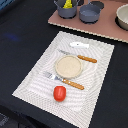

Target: Interact with the objects in diverse but meaningful ways.

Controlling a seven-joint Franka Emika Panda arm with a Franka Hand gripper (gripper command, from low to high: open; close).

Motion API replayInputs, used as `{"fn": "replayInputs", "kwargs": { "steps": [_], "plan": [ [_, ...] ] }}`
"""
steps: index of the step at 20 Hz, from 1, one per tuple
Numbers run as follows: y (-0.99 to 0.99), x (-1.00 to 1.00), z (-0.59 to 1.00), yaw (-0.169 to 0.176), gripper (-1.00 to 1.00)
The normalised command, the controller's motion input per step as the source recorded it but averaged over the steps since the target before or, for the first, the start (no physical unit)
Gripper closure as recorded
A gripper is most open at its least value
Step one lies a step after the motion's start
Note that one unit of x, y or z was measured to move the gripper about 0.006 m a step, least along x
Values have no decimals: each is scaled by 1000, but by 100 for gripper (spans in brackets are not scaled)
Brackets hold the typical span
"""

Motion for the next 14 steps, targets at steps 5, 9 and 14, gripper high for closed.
{"fn": "replayInputs", "kwargs": {
  "steps": [5, 9, 14],
  "plan": [
    [225, 16, -359, 1, 100],
    [244, 0, -399, 6, 100],
    [227, 0, -356, 1, 100]
  ]
}}
